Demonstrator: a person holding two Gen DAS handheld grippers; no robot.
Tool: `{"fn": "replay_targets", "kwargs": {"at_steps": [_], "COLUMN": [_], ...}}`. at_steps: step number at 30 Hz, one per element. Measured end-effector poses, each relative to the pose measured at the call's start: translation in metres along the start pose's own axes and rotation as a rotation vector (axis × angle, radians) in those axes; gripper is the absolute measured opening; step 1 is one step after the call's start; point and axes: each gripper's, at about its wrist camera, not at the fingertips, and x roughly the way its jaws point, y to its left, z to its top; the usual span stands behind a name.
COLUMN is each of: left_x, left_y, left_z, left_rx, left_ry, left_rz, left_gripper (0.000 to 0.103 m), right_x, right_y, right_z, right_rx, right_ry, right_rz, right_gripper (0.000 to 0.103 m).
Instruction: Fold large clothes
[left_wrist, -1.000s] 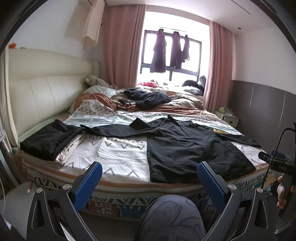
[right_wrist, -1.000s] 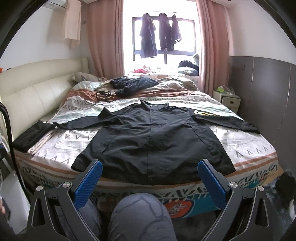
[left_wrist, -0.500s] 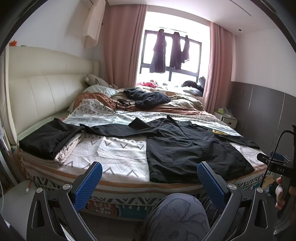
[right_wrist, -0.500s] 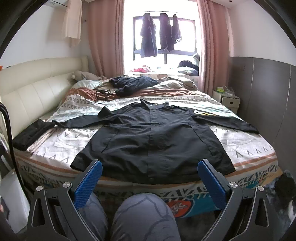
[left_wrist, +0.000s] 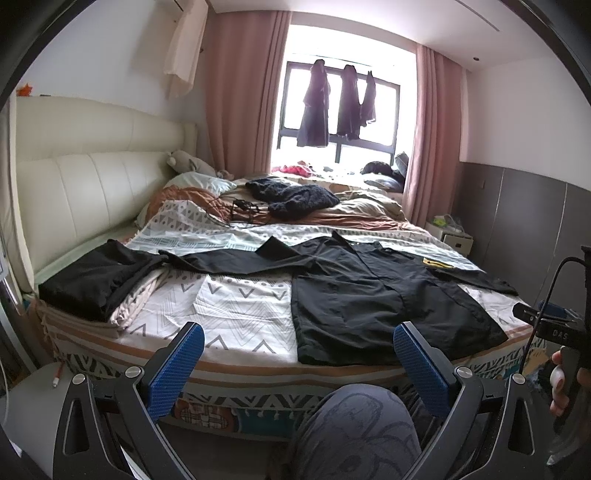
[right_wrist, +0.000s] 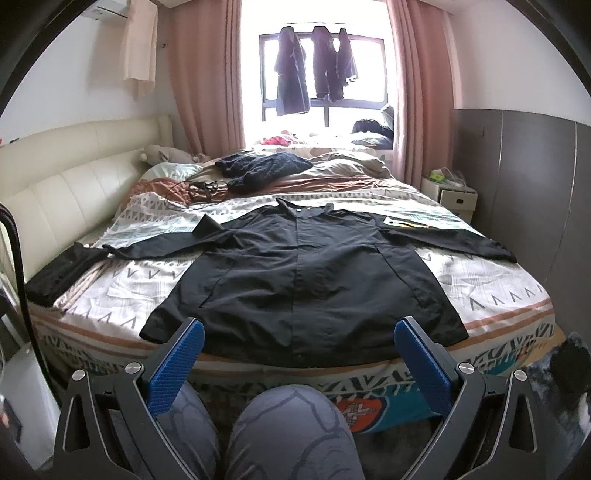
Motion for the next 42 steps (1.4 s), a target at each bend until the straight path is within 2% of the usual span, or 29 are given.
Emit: {"fn": "replay_targets", "kwargs": {"at_steps": [15, 23, 30, 42], "left_x": [0.0, 0.015, 0.051, 0.14], "left_y": [-0.001, 0.001, -0.001, 0.008], "left_z": [0.003, 0.018, 0.033, 0.067], "left_rx": [0.006, -0.004, 0.007, -0.003], "left_ry": [-0.001, 0.007, 0.032, 0.101], "left_rz": [-0.004, 0.0, 0.004, 0.014], "left_gripper": [0.103, 0.103, 0.103, 0.103], "right_x": [-0.001, 0.017, 0.047, 0.138], "right_y": [-0.002, -0.004, -0.007, -0.009], "right_z": [0.001, 0.02, 0.041, 0.081], "right_rx": [0.005, -0.011, 0.013, 0.018], "right_ry": [0.0, 0.013, 0.036, 0.124], "right_rz": [0.005, 0.005, 0.025, 0.031], "right_gripper": [0.103, 0.103, 0.103, 0.103]}}
